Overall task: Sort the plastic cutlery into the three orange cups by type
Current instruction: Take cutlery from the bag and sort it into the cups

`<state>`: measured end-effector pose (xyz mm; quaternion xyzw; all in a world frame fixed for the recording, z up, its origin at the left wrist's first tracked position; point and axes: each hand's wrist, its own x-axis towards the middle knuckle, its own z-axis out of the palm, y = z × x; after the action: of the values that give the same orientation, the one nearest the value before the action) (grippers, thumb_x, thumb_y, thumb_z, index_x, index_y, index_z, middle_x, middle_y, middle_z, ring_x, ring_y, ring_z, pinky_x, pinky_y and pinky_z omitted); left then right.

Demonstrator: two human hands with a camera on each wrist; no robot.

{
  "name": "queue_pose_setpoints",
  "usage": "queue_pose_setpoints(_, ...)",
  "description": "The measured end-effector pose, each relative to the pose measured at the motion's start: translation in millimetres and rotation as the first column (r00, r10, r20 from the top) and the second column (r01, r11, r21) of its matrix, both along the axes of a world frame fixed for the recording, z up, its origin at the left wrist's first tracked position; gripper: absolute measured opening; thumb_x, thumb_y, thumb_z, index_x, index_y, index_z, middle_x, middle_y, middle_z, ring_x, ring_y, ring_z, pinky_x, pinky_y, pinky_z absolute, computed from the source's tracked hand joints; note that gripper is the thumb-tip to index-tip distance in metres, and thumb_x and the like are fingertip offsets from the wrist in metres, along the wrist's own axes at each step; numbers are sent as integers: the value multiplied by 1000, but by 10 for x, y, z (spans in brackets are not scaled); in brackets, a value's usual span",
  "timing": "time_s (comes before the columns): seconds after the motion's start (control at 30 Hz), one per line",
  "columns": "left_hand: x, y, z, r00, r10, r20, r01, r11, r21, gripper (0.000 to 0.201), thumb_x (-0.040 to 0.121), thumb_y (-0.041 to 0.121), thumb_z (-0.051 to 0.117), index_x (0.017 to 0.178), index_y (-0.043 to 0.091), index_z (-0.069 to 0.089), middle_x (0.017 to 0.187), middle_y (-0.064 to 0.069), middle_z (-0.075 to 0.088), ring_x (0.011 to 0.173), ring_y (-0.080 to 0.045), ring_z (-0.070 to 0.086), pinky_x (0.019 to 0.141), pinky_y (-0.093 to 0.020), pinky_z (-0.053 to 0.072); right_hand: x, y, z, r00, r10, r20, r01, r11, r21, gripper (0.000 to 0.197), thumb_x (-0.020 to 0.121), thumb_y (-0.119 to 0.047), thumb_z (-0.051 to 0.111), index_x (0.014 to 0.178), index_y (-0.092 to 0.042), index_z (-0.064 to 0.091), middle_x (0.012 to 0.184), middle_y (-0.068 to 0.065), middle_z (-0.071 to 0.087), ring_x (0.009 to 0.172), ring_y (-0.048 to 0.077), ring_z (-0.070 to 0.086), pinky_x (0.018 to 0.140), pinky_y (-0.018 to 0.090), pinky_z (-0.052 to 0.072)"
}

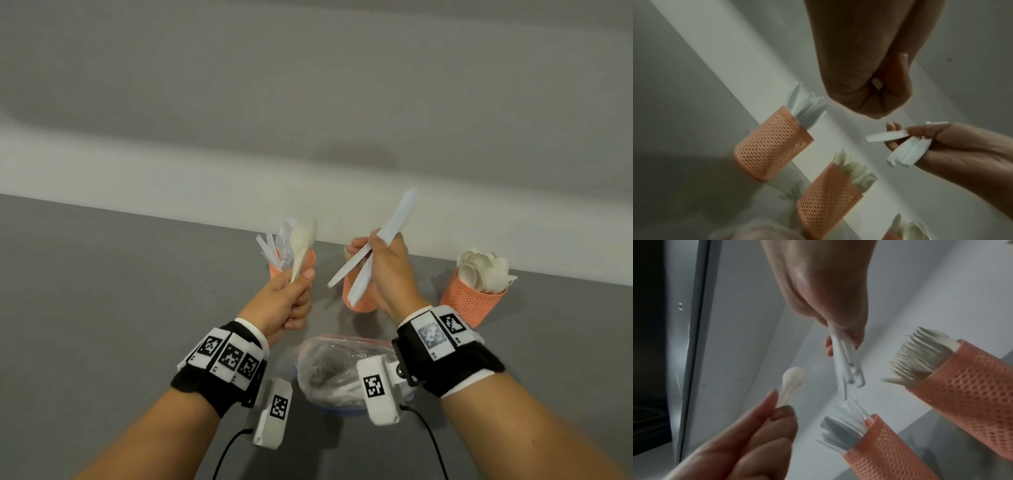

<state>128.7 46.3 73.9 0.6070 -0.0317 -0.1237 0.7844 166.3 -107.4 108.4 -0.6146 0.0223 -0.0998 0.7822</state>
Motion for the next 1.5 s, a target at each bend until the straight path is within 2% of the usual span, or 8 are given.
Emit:
queue_pose_setpoints(0.2, 185, 350, 21, 998, -5, -67, 0, 998, -67, 28, 98, 24, 28, 79, 13, 45, 44, 2, 38, 32, -10, 29, 37, -20, 33, 443, 301, -18, 985, -15, 173, 45, 985, -169, 13, 97, -14, 37, 98, -26, 43, 86, 3, 59, 90, 13, 57, 91, 29, 42)
queue_pose_setpoints(0.43, 326, 528, -91, 998, 54, 45, -54, 998, 12, 23, 99, 20, 34, 109, 17, 55, 52, 6, 31, 40, -5, 25, 39, -16, 27, 912, 680, -295, 983, 120, 141, -77, 957, -281, 17, 97, -17, 41, 93, -7, 55, 100, -5, 53, 102, 12, 52, 84, 16, 43)
queue_pose_setpoints(0.83, 489, 540, -163, 979, 123, 162, -141, 984, 105, 14, 98, 18, 36, 92, 18, 49, 56, 7, 41, 41, -5, 28, 42, -19, 23, 1040, 697, -630, 976, 216, 36, -154, 793, -589, 19, 100, -22, 30, 99, -9, 45, 91, 7, 53, 87, 21, 53, 79, 36, 45)
queue_pose_setpoints(0.97, 448, 479, -114, 978, 100, 181, -122, 985, 118, 13, 98, 17, 36, 97, 19, 49, 59, 4, 39, 42, -5, 27, 43, -19, 22, 1101, 709, -538, 967, 253, -12, -186, 675, -714, 26, 98, -23, 38, 118, -9, 47, 118, 14, 50, 111, 26, 50, 95, 38, 43)
queue_pose_setpoints(1.07, 413, 419, -61, 972, 103, 209, -133, 982, 135, 16, 99, 12, 34, 97, 20, 48, 64, -1, 34, 43, -4, 28, 44, -18, 24, 980, 673, -356, 966, 251, 62, -163, 776, -609, 43, 95, -24, 45, 137, -16, 35, 132, 11, 41, 125, 22, 41, 106, 36, 37)
queue_pose_setpoints(1.2, 363, 266, -7, 957, 98, 273, -156, 967, 200, 23, 99, 8, 34, 113, 19, 49, 55, 7, 36, 45, -3, 31, 48, -20, 28, 576, 534, -78, 969, 107, 223, -5, 910, -415, 38, 95, -30, 46, 130, -18, 42, 105, -6, 52, 107, 11, 49, 93, 21, 39)
queue_pose_setpoints(1.37, 280, -184, 144, 884, -98, 456, -161, 854, 495, 42, 94, -3, 39, 134, 8, 39, 94, -14, 61, 88, -26, 58, 80, -28, 49, 206, 375, -57, 984, 177, 25, -135, 828, -544, 53, 82, -33, 65, 127, -13, 43, 109, 10, 63, 98, 18, 60, 88, 32, 50)
queue_pose_setpoints(1.5, 279, -624, 121, 858, -254, 446, -152, 704, 694, 29, 90, 0, 44, 118, -5, 51, 85, -4, 55, 89, -29, 61, 56, -4, 37, 82, 1, -57, 999, 38, 30, -13, 798, -603, 35, 91, -19, 53, 123, -7, 50, 113, 14, 63, 106, 25, 60, 93, 34, 47)
